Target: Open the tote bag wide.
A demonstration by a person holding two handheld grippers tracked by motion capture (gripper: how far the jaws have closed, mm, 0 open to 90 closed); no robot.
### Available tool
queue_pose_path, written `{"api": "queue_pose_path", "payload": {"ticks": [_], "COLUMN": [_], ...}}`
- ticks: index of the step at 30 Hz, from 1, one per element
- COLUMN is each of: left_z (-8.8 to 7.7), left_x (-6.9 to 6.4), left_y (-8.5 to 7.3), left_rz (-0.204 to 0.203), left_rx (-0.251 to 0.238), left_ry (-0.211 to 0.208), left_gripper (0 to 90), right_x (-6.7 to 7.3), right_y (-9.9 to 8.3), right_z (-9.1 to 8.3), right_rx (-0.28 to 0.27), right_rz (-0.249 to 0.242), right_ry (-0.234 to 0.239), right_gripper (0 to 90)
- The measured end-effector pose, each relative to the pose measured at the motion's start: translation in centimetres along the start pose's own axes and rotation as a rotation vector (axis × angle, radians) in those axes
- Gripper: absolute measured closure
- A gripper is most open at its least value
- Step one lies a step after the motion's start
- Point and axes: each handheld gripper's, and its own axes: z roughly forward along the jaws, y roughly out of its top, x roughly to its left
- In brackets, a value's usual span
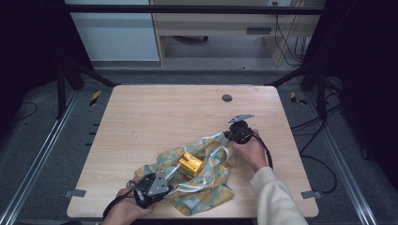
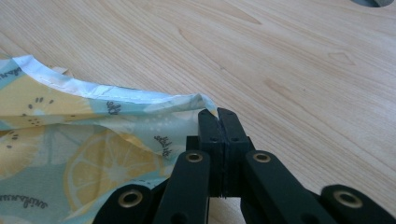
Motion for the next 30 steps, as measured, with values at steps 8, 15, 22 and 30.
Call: {"api": "queue_pose_path", "payload": {"ticks": [8,15,22,30], "left_z": [0.1,0.1,0.0,0.1], "left_x": [-0.1,-0.2,-0.3,-0.6], "left_y": [0.1,0.3,0.5,0.7], "left_rz": [-0.003,-0.013,-0.021,-0.015], "left_rx": [-0.009,-0.035,-0.063,-0.067], "left_ry": [0.012,0.022,0.030,0.031], "left_gripper": [89.2,89.1,89.1,89.1], "right_x": [0.4,2.3,4.5,8.0], "right_y": [0.4,1.8,1.9,-1.2], "right_z": [-1.0,-5.3,-8.3,-10.2], "right_rx": [-0.047,-0.143,-0.198,-0.172], "right_rz": [0.014,-0.046,-0.078,-0.133], "right_ry": [-0.008,-0.031,0.014,0.042], "right_gripper": [69.2,33.5,26.6,23.4]}}
